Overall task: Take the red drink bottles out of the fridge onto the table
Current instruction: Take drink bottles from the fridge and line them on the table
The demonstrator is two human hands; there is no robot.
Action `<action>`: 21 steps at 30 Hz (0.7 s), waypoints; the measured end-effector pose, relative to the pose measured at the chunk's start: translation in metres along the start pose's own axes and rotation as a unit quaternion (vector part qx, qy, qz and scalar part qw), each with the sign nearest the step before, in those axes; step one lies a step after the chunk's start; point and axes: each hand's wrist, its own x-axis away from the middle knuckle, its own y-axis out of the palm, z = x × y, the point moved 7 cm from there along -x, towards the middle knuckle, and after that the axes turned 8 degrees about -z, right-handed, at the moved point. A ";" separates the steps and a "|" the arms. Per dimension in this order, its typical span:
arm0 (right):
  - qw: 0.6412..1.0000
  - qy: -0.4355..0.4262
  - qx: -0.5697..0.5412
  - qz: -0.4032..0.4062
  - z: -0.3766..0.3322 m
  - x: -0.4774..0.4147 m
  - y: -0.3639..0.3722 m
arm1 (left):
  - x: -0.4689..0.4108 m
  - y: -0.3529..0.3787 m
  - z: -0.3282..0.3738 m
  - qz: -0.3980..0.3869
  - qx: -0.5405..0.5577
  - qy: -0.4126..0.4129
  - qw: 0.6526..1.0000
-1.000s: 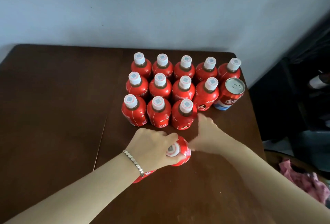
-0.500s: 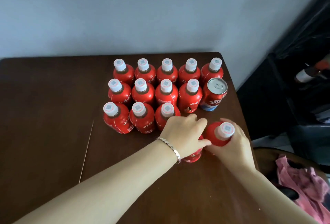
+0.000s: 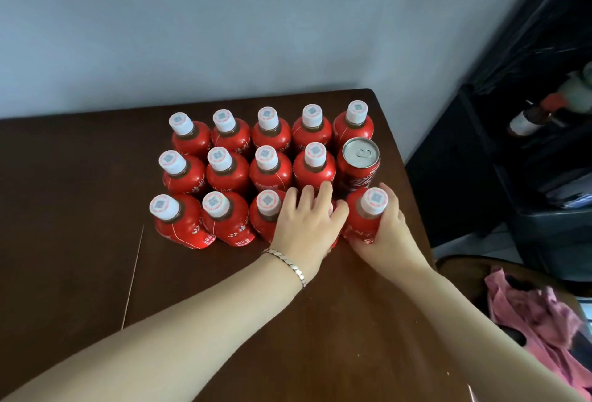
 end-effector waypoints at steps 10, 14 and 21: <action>0.998 0.036 0.000 0.049 -0.008 0.002 0.001 | -0.005 0.007 -0.003 0.050 0.035 0.036 0.997; 0.999 0.024 0.023 0.038 -0.006 0.000 -0.001 | -0.002 0.015 -0.011 0.065 0.062 -0.004 0.996; 0.988 0.039 0.145 -0.021 -0.009 -0.009 -0.015 | -0.007 0.024 -0.009 0.012 0.056 -0.070 0.996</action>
